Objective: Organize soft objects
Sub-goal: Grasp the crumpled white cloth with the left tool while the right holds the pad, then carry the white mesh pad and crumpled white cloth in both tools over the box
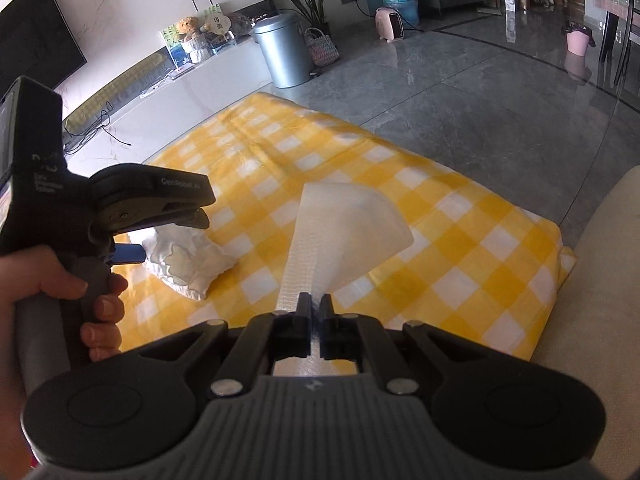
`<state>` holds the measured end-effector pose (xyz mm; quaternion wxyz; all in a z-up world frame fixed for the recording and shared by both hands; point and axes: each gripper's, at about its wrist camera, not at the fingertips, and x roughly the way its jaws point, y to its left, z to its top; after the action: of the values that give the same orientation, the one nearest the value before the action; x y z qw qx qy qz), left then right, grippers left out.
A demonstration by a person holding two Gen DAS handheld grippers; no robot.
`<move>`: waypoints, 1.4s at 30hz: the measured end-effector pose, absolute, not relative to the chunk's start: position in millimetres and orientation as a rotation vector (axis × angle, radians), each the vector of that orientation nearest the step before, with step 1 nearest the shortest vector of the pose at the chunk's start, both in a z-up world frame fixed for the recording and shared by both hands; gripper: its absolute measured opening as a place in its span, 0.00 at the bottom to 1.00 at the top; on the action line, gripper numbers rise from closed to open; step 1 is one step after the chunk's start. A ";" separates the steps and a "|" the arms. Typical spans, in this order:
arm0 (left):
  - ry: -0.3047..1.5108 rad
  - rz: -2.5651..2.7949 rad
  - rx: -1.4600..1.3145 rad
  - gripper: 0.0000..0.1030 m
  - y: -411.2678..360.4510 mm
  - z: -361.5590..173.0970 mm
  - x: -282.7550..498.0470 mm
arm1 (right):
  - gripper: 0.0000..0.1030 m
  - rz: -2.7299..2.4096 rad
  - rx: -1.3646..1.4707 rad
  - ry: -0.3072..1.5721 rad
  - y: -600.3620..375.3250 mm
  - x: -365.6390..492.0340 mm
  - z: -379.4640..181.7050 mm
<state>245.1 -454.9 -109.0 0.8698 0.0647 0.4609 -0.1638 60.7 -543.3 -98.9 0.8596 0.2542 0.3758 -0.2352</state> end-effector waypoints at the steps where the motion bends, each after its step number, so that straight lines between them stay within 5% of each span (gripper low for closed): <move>1: 0.972 -0.321 0.138 0.83 -456.6 -113.4 247.2 | 0.01 -0.495 0.532 0.797 -544.3 61.5 -101.2; 12: 0.984 -0.313 0.206 0.89 -465.3 -149.6 256.5 | 0.02 -0.494 0.523 0.817 -544.2 65.2 -107.0; 15: 0.948 -0.375 0.286 0.84 -469.4 -151.5 249.2 | 0.02 -0.495 0.520 0.826 -543.7 67.1 -109.3; 20: 0.940 -0.363 0.311 0.44 -455.4 -146.6 244.4 | 0.02 -0.491 0.514 0.838 -542.9 69.2 -111.7; 23: 0.943 -0.368 0.353 0.35 -447.2 -145.2 234.1 | 0.02 -0.488 0.509 0.844 -541.6 70.1 -112.6; 42: 1.079 -0.608 0.465 0.32 -356.5 -135.1 131.7 | 0.02 -0.375 0.366 0.999 -514.4 100.0 -132.5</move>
<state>131.7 -356.5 -135.1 0.7891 0.2157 0.5011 -0.2824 100.0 -514.4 -132.5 0.8451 0.1733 0.4736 -0.1776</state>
